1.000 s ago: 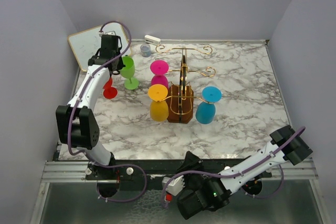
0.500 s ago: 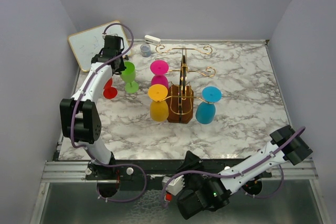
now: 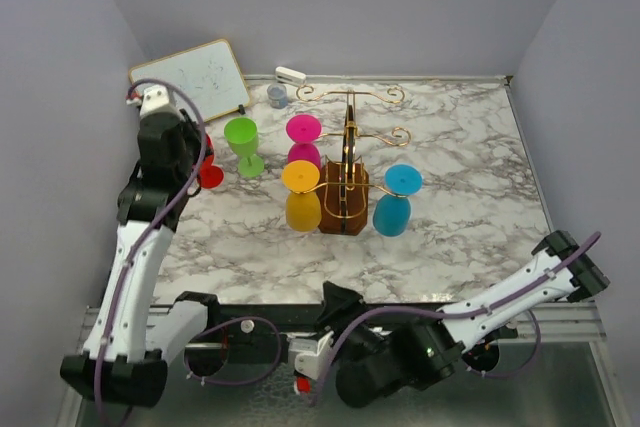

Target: Take the wine glass off the wine glass rack

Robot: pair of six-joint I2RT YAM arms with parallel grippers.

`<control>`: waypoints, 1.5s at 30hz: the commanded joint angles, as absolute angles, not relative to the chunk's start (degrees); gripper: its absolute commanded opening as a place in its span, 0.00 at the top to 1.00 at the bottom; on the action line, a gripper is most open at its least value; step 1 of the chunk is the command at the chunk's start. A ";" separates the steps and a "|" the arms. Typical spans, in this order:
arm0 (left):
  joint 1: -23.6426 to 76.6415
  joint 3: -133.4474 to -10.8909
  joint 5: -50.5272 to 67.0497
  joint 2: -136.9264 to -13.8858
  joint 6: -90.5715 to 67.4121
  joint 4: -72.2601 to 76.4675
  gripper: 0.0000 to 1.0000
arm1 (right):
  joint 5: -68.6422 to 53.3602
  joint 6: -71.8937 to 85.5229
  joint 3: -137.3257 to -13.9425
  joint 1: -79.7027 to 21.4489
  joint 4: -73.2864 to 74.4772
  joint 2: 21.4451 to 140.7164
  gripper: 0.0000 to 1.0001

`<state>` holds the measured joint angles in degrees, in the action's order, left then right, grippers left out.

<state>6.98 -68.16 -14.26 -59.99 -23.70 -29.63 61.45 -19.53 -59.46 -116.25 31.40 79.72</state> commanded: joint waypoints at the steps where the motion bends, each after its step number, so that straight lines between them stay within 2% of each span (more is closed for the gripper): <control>1: 6.93 -57.49 -12.18 -47.11 -28.74 -27.19 0.73 | 56.07 -38.59 -69.35 -106.53 7.76 71.98 0.55; 6: 6.94 -50.90 -14.18 -35.41 -29.02 -28.59 0.73 | 45.10 -38.98 -84.52 -88.38 7.34 74.94 0.53; 8: 6.94 -48.13 -13.21 -32.06 -28.61 -28.64 0.73 | 39.57 -34.87 -93.63 -79.33 12.70 79.47 0.51; 13: 6.94 -43.43 -11.09 -27.13 -27.53 -29.78 0.73 | 25.99 -15.26 -128.36 -54.86 36.72 94.86 0.51; 15: 7.09 -42.55 -11.17 -26.36 -27.06 -31.02 0.73 | 16.44 -3.54 -135.34 -44.67 42.46 97.08 0.49; 17: 7.52 -41.49 -11.92 -25.64 -27.07 -31.63 0.73 | 0.75 9.04 -139.67 -30.38 49.79 98.71 0.50; 19: 8.12 -41.41 -12.17 -25.09 -27.03 -31.51 0.73 | -13.93 17.99 -132.79 -16.96 50.39 96.61 0.55; 21: 8.58 -41.34 -12.42 -25.12 -26.52 -31.09 0.73 | -25.36 24.37 -118.07 -7.19 44.11 91.16 0.60; 24: 9.16 -40.85 -12.18 -25.64 -26.48 -30.74 0.73 | -39.61 31.98 -99.67 3.63 36.35 83.70 0.64; 27: 9.64 -40.65 -11.89 -25.64 -26.47 -30.48 0.73 | -48.85 37.30 -84.28 11.38 29.56 76.54 0.66; 34: 10.14 -40.70 -12.90 -25.42 -27.00 -30.86 0.73 | -62.07 39.76 -64.26 12.04 26.69 61.92 0.57; 39: 10.67 -40.61 -13.13 -25.50 -27.33 -31.00 0.73 | -63.10 37.17 -59.94 11.26 31.28 56.55 0.51; 45: 10.98 -40.60 -13.12 -25.48 -27.51 -31.28 0.73 | -62.84 33.84 -55.07 10.99 35.16 53.89 0.51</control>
<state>10.55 -41.30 -12.86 -25.82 -27.35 -31.79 -60.10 36.10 -58.74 11.33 32.12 55.35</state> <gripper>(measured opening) 0.271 0.491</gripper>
